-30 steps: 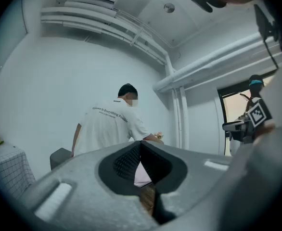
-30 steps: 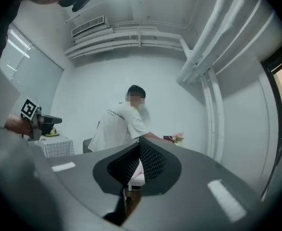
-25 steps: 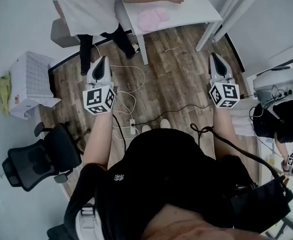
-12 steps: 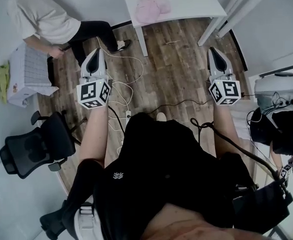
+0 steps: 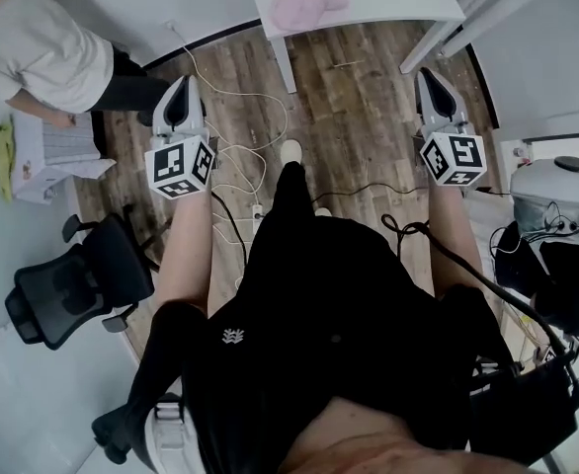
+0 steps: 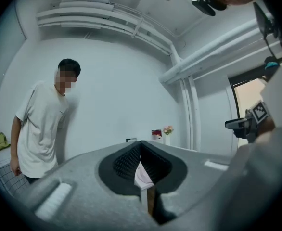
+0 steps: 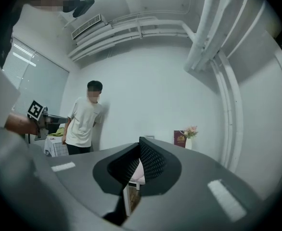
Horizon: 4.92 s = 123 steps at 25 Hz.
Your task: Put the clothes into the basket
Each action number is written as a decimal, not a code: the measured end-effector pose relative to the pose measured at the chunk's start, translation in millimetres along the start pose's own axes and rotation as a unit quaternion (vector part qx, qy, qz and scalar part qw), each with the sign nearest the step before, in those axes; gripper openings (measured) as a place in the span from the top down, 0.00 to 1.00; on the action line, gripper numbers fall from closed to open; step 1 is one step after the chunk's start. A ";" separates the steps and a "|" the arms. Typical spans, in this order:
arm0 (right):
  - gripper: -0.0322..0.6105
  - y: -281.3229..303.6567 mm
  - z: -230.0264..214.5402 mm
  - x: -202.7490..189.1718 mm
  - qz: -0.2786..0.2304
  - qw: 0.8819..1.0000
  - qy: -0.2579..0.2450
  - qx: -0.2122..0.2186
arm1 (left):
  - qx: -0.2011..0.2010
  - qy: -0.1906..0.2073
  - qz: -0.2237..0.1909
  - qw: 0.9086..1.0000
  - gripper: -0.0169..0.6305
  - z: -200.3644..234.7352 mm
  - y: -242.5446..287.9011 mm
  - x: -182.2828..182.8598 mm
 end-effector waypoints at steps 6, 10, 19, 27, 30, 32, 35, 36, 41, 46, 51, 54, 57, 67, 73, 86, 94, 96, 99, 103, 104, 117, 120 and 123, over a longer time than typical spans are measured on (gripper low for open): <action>0.95 53.4 1.3 22.2 0.006 1.000 -0.013 -0.025 | -0.032 -0.004 -0.013 0.999 0.97 41.6 68.1 17.0; 0.95 118.8 -3.4 25.1 0.016 0.999 -0.011 -0.036 | -0.045 -0.013 -0.007 0.999 0.98 77.9 133.1 15.1; 0.95 257.3 -15.6 27.0 0.031 0.998 -0.013 -0.062 | -0.076 -0.018 0.003 0.997 0.97 149.2 270.1 2.3; 0.95 325.4 -29.4 32.1 0.035 0.997 -0.022 -0.069 | -0.093 -0.019 -0.007 0.995 0.97 170.3 355.7 7.8; 0.95 348.6 -37.5 32.5 0.037 0.997 -0.029 -0.063 | -0.097 -0.024 -0.002 0.995 0.98 169.1 380.7 4.9; 0.95 364.7 -44.5 31.0 0.038 0.997 -0.027 -0.058 | -0.096 -0.026 0.004 0.995 0.97 168.9 394.6 1.3; 0.95 389.0 -56.2 25.1 0.044 0.998 -0.023 -0.043 | -0.089 -0.026 0.016 0.996 0.97 167.3 414.3 -5.2; 0.95 397.7 -61.5 22.0 0.046 0.998 -0.021 -0.038 | -0.086 -0.027 0.020 0.996 0.97 166.6 422.0 -7.1; 0.95 451.3 -80.8 4.0 0.067 0.997 -0.025 0.006 | -0.058 -0.029 0.035 0.997 0.97 167.8 462.2 -9.3; 0.95 512.0 -90.7 6.1 0.062 0.997 -0.022 0.048 | -0.027 -0.028 0.037 0.999 0.97 183.0 502.3 -1.9; 0.95 538.4 -89.5 -14.0 0.084 0.994 -0.012 0.071 | -0.025 -0.029 0.053 0.998 0.98 189.0 525.5 -7.0; 0.95 537.3 -85.9 -31.1 0.108 0.991 -0.004 0.073 | -0.038 -0.028 0.066 0.997 0.98 184.5 532.8 -19.2; 0.95 533.9 -76.2 -47.1 0.122 0.989 -0.003 0.079 | -0.064 -0.026 0.085 0.994 0.98 180.0 538.7 -43.9; 0.95 501.3 -61.0 -131.2 0.168 0.983 0.035 0.063 | -0.133 -0.052 0.132 0.981 0.97 148.0 559.8 -149.0; 0.87 486.8 -48.5 -137.6 0.173 0.980 0.031 0.090 | -0.152 -0.059 0.134 0.977 0.97 134.5 572.1 -160.0; 0.21 487.4 -13.0 -205.7 0.228 0.951 -0.041 0.205 | -0.153 -0.065 0.160 0.973 0.97 115.7 572.7 -194.4; 0.29 496.2 -5.2 -238.0 0.264 0.938 0.014 0.225 | -0.148 -0.067 0.176 0.971 0.97 112.8 567.4 -206.5; 0.36 497.4 -5.8 -234.6 0.256 0.937 0.017 0.236 | -0.143 -0.067 0.177 0.971 0.97 116.6 566.5 -206.0; 0.52 496.1 -9.1 -231.7 0.261 0.936 0.025 0.237 | -0.135 -0.064 0.173 0.974 0.97 126.4 566.1 -201.1; 0.63 495.4 -7.9 -221.7 0.270 0.931 0.017 0.244 | -0.127 -0.063 0.161 0.977 0.98 133.6 566.1 -188.3; 0.66 496.3 -7.4 -217.1 0.269 0.932 0.019 0.243 | -0.125 -0.063 0.158 0.978 0.97 134.3 566.0 -184.5; 0.78 500.0 20.2 -145.7 0.217 0.934 -0.027 0.283 | -0.115 -0.050 0.115 0.985 0.97 155.0 558.6 -127.7; 0.78 501.9 16.3 -133.0 0.202 0.938 -0.022 0.281 | -0.114 -0.047 0.107 0.987 0.98 156.3 560.1 -119.7; 0.78 500.8 11.3 -122.8 0.194 0.939 -0.023 0.281 | -0.111 -0.042 0.100 0.988 0.98 157.1 562.0 -112.4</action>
Point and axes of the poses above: the fingertips, and each gripper's own axes: y forward along the fingers, z to its left, x out of its top, the point moved 3 cm from there along -y, backward along the fingers, and after that the axes turned 8 degrees about -x, right-handed, at the moved point
